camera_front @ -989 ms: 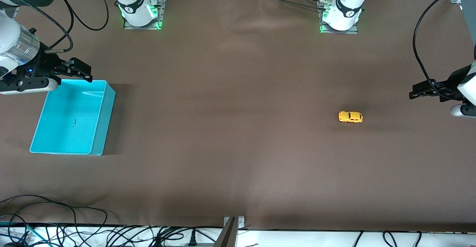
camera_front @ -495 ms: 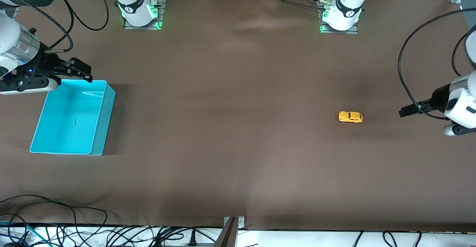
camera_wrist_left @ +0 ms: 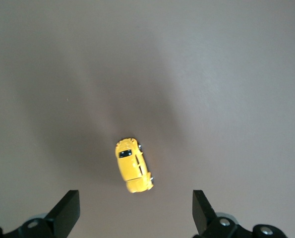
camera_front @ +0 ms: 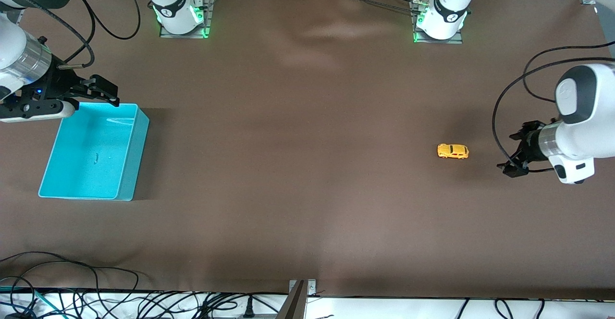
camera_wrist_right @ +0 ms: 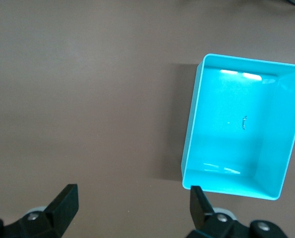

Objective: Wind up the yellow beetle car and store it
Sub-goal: 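Move the left gripper over the yellow beetle car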

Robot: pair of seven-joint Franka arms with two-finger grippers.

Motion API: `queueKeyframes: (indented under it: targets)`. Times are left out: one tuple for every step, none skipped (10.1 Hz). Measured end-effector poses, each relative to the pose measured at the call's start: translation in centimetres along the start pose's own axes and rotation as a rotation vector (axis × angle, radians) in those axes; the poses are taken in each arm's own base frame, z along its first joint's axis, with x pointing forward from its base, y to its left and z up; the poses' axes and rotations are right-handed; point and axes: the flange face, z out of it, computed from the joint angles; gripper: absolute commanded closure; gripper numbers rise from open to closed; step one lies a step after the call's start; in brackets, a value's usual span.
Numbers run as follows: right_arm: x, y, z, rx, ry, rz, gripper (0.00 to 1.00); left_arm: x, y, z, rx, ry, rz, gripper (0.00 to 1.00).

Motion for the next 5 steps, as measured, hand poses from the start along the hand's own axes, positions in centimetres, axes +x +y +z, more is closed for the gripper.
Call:
queueKeyframes:
  targets:
    - [0.0,0.0,0.0,0.0,0.0,0.0,0.0,-0.1,-0.2,1.5,0.004,-0.001,-0.095,0.0]
    - [0.0,0.0,0.0,0.0,0.0,0.0,0.0,-0.5,-0.4,2.6,0.017,-0.004,-0.167,0.0]
    - [0.0,0.0,0.0,0.0,0.0,0.0,0.0,-1.1,-0.4,3.5,0.021,-0.003,-0.218,0.0]
    - [0.0,0.0,0.0,0.0,0.0,0.0,0.0,-1.7,-0.3,4.6,0.003,0.003,-0.243,0.0]
    - [0.0,0.0,0.0,0.0,0.0,0.0,0.0,-2.2,-0.3,6.3,-0.026,0.011,-0.252,0.0]
